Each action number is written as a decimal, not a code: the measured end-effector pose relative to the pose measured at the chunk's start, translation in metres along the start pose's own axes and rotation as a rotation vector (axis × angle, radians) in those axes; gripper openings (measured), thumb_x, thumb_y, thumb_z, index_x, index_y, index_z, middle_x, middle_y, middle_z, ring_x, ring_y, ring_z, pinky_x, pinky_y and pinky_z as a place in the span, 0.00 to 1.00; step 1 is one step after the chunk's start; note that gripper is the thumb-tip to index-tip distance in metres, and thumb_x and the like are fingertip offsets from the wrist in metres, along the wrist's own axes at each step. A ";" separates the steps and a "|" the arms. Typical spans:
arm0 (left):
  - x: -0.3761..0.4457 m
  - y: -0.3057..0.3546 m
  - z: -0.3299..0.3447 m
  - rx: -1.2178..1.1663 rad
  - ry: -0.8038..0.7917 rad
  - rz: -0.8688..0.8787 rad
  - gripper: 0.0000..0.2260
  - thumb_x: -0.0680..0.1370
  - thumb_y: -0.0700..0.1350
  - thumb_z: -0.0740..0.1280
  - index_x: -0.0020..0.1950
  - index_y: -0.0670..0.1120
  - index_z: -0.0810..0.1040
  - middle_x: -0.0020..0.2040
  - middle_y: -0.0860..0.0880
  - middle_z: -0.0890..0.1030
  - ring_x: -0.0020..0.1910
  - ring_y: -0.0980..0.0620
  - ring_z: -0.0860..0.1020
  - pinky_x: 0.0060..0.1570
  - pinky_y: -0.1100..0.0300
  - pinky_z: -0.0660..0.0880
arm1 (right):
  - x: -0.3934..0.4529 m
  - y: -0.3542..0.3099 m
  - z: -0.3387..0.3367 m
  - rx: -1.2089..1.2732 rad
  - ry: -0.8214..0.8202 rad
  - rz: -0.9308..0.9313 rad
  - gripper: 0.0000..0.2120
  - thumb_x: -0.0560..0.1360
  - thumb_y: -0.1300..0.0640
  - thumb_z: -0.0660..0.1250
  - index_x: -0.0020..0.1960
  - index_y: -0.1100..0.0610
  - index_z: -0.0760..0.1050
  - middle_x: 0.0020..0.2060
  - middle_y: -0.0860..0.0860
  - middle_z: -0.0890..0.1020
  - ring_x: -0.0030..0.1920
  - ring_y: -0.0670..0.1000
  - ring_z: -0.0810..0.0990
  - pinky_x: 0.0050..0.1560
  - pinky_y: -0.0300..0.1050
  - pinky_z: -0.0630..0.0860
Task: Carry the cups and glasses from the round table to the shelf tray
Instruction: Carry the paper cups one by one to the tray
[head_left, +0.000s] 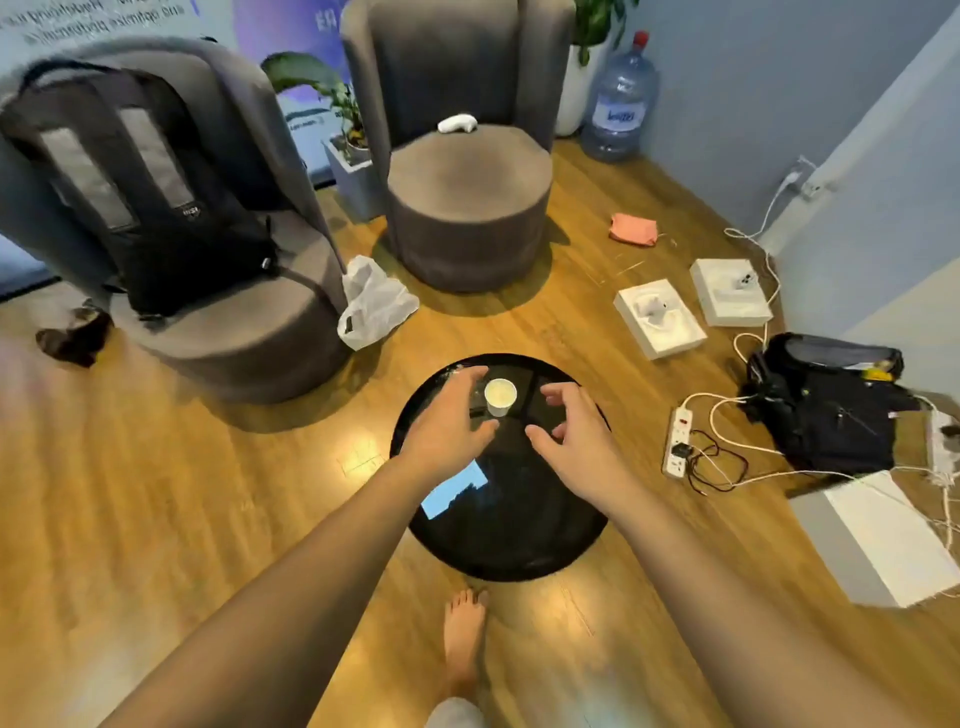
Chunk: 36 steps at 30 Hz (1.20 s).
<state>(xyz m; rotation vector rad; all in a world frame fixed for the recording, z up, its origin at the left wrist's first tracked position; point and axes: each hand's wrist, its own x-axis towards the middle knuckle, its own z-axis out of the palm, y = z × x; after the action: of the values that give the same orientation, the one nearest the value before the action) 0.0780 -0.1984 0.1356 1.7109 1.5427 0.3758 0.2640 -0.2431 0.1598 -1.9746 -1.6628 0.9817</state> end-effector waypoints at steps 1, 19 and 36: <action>0.025 -0.011 0.004 0.002 -0.026 -0.015 0.32 0.77 0.48 0.73 0.76 0.56 0.62 0.74 0.55 0.71 0.70 0.53 0.72 0.67 0.48 0.74 | 0.025 0.008 0.008 -0.013 -0.006 0.019 0.23 0.78 0.48 0.69 0.69 0.47 0.65 0.63 0.45 0.70 0.50 0.47 0.77 0.48 0.44 0.77; 0.245 -0.187 0.166 0.127 -0.245 -0.234 0.35 0.77 0.46 0.74 0.79 0.52 0.60 0.75 0.51 0.70 0.73 0.47 0.70 0.70 0.47 0.72 | 0.251 0.157 0.175 -0.201 -0.210 0.208 0.43 0.77 0.53 0.72 0.81 0.50 0.48 0.76 0.49 0.61 0.72 0.56 0.65 0.62 0.53 0.75; 0.243 0.001 0.067 -0.403 -0.165 0.051 0.27 0.76 0.39 0.71 0.67 0.53 0.60 0.59 0.57 0.74 0.60 0.58 0.75 0.54 0.66 0.73 | 0.242 0.039 0.025 0.250 0.230 0.231 0.31 0.72 0.48 0.76 0.70 0.55 0.69 0.63 0.51 0.72 0.66 0.52 0.72 0.65 0.51 0.73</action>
<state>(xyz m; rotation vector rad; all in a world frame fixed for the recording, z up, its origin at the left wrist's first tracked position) 0.1765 0.0052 0.0252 1.4278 1.2110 0.5196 0.2875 -0.0226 0.0518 -2.0489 -1.1507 0.9470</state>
